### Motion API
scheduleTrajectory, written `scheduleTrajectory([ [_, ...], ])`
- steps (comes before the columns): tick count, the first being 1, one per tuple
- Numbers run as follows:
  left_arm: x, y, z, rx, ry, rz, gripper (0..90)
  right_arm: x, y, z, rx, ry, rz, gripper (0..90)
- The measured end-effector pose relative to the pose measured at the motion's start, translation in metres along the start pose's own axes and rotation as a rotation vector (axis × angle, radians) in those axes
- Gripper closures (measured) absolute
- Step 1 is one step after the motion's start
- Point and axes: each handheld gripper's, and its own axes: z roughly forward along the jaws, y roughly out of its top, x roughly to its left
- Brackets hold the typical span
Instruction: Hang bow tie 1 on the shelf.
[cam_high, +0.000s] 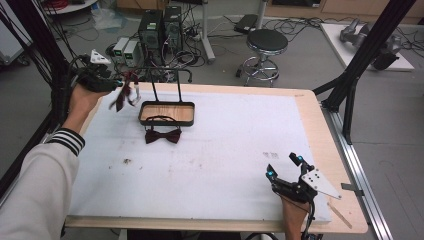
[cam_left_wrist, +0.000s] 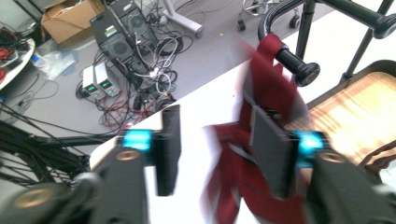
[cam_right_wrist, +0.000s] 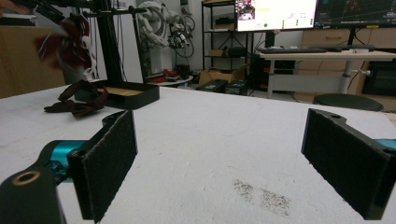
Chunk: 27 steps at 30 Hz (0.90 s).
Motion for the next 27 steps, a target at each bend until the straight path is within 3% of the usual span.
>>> scheduleTrajectory([
  [1,0.0,0.0,0.0,0.0,-0.007,-0.001,49.8,0.0,0.0,0.0,0.0,0.0,0.0,9.7],
  [3,0.0,-0.001,0.0,-0.005,0.002,-0.001,38.7,0.0,0.0,0.0,-0.002,0.0,-0.003,9.7],
  [10,0.003,-0.004,-0.004,-0.047,-0.024,-0.005,24.6,0.0,0.0,0.0,-0.002,-0.001,-0.004,9.7],
  [11,0.003,-0.006,-0.007,-0.079,-0.036,0.0,23.2,0.0,0.0,0.0,-0.001,-0.002,-0.004,9.7],
  [12,0.003,-0.006,-0.007,-0.079,-0.036,0.0,21.8,0.0,0.0,0.0,-0.001,-0.003,-0.004,9.7],
  [15,0.004,-0.013,-0.012,-0.121,-0.071,-0.005,20.3,0.0,0.0,0.0,-0.004,-0.004,-0.001,9.6],
  [19,0.009,-0.017,-0.017,-0.132,-0.101,-0.015,17.2,0.0,0.0,0.0,-0.005,-0.006,0.004,9.6],
  [23,0.008,-0.024,-0.03,-0.217,-0.149,-0.044,17.1,0.0,0.0,0.0,-0.005,-0.007,0.006,9.6],
  [27,0.004,-0.028,-0.038,-0.264,-0.183,-0.054,17.1,0.0,0.0,0.0,-0.003,-0.008,-0.001,9.6],
])
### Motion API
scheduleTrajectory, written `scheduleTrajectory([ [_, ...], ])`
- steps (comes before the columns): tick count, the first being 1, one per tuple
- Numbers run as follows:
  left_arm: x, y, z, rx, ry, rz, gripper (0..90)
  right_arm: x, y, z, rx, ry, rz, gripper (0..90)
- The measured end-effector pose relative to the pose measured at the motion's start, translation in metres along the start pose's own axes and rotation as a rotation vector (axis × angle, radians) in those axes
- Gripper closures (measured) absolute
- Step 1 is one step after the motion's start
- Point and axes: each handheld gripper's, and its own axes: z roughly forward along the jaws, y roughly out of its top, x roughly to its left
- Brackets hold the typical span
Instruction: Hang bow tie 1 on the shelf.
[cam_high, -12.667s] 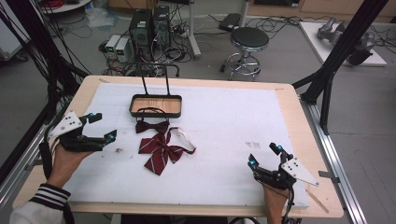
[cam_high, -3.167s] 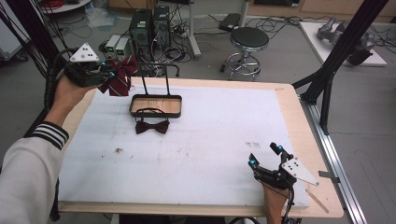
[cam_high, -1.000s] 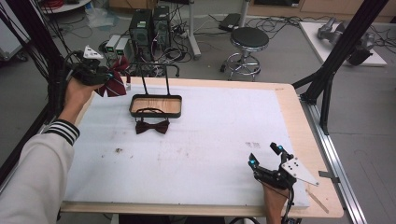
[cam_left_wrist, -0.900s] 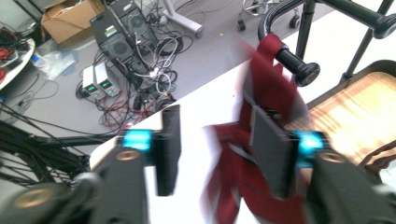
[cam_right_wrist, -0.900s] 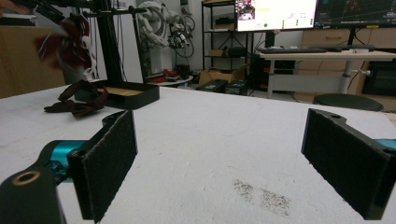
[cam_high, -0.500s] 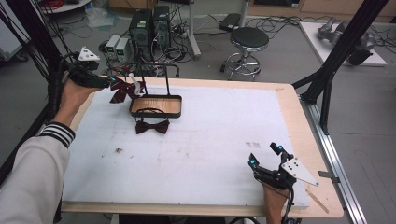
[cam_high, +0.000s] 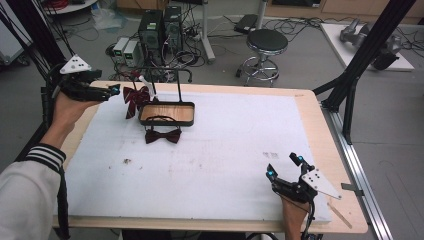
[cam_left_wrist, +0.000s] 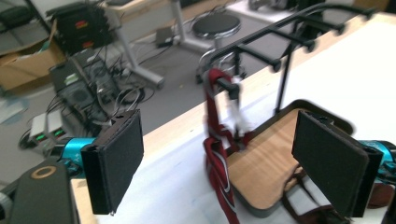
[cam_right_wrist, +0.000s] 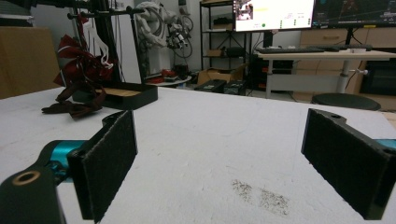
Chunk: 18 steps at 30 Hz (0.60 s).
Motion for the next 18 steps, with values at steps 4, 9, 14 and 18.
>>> scheduleTrajectory([
  [4,-0.009,-0.004,-0.008,-0.046,-0.03,-0.008,17.1,0.0,0.0,0.0,0.0,-0.001,0.002,9.6],
  [9,-0.019,-0.018,-0.016,-0.08,-0.038,-0.011,17.1,0.0,0.0,0.0,0.001,-0.001,0.003,9.6],
  [14,-0.029,-0.03,-0.024,-0.108,-0.055,-0.033,17.1,0.001,0.0,-0.001,-0.006,-0.002,-0.005,9.6],
  [18,-0.04,-0.039,-0.035,-0.164,-0.085,-0.059,17.1,0.001,0.0,-0.001,-0.007,0.0,-0.005,9.6],
])
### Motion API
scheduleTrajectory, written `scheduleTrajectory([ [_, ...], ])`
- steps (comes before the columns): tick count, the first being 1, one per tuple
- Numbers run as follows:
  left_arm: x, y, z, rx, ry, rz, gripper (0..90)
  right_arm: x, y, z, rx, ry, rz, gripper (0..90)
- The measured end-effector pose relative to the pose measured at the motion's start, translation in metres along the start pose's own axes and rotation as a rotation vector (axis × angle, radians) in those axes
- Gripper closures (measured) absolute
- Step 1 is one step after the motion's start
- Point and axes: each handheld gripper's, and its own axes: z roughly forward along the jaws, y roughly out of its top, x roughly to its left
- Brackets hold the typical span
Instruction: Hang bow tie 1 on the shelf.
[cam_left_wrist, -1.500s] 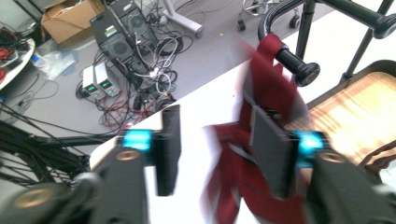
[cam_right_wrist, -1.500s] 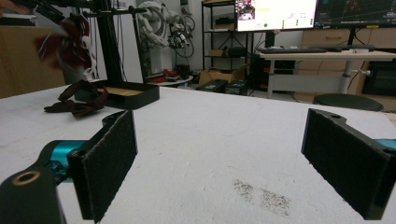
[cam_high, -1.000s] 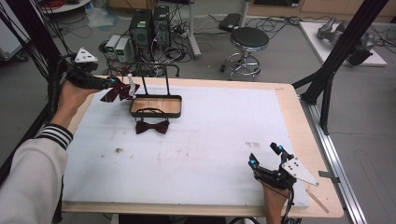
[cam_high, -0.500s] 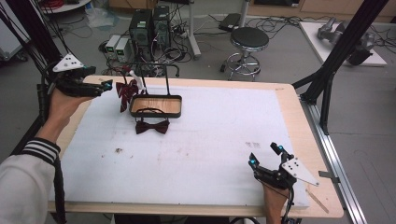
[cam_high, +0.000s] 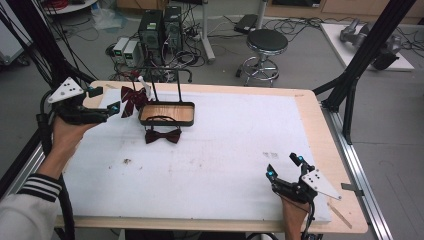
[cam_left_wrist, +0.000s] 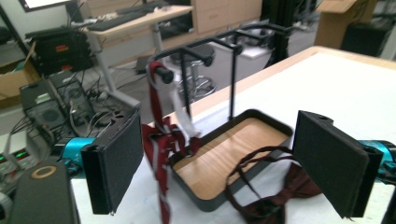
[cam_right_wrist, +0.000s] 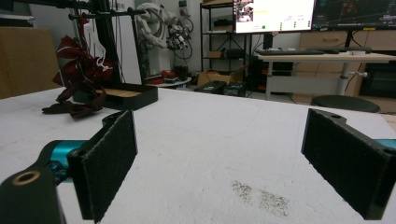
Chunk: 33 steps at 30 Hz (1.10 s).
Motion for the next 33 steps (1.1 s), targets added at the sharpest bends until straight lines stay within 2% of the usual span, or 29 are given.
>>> scheduleTrajectory([
  [1,0.0,0.0,0.0,0.0,0.0,0.0,17.1,0.0,0.0,0.0,0.0,0.0,0.0,9.6],
  [5,-0.008,-0.006,-0.009,-0.053,-0.02,-0.01,17.1,0.0,0.0,0.0,-0.003,0.001,-0.006,9.6],
  [10,-0.02,-0.021,-0.016,-0.099,-0.068,-0.028,17.0,0.0,0.0,0.0,-0.003,0.0,-0.006,9.6],
  [14,-0.036,-0.035,-0.02,-0.134,-0.108,-0.01,16.4,0.0,0.0,0.0,-0.006,-0.001,-0.009,9.6],
  [19,-0.046,-0.046,-0.023,-0.141,-0.121,-0.002,16.4,0.0,0.0,0.0,-0.006,0.001,-0.007,9.6],
  [24,-0.049,-0.054,-0.024,-0.15,-0.124,-0.007,16.5,0.0,0.0,0.0,-0.008,0.0,-0.007,9.6],
  [29,-0.048,-0.062,-0.024,-0.162,-0.131,-0.035,16.4,0.0,0.0,0.0,-0.008,0.0,-0.007,9.6],
  [33,-0.048,-0.066,-0.023,-0.159,-0.136,-0.032,16.4,0.0,0.0,0.0,-0.008,-0.001,-0.008,9.6],
])
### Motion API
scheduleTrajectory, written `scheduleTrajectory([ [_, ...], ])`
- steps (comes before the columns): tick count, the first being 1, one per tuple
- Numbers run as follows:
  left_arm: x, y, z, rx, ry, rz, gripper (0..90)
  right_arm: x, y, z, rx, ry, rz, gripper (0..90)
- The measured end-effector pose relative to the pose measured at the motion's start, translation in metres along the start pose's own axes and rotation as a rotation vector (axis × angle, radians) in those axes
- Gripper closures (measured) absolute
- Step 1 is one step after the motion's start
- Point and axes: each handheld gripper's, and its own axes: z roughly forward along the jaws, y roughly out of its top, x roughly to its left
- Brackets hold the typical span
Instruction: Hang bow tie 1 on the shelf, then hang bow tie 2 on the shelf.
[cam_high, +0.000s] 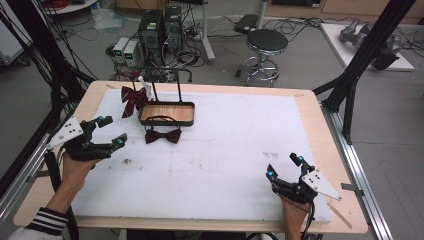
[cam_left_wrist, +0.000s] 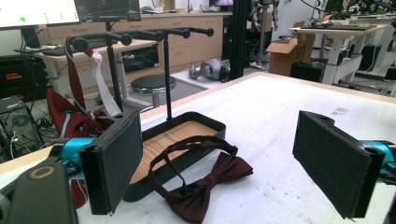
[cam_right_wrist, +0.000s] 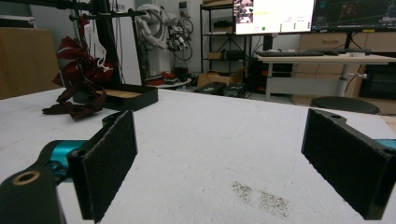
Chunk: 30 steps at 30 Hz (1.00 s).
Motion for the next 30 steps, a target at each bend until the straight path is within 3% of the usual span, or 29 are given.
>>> scheduleTrajectory([
  [7,0.0006,-0.0049,0.0009,0.004,0.002,-0.008,16.4,0.0002,0.0001,0.0,0.002,-0.002,-0.002,9.6],
  [30,0.0047,0.003,0.0004,0.008,0.001,0.008,17.1,0.0,0.0001,-0.0001,0.001,0.002,0.003,9.6],
])
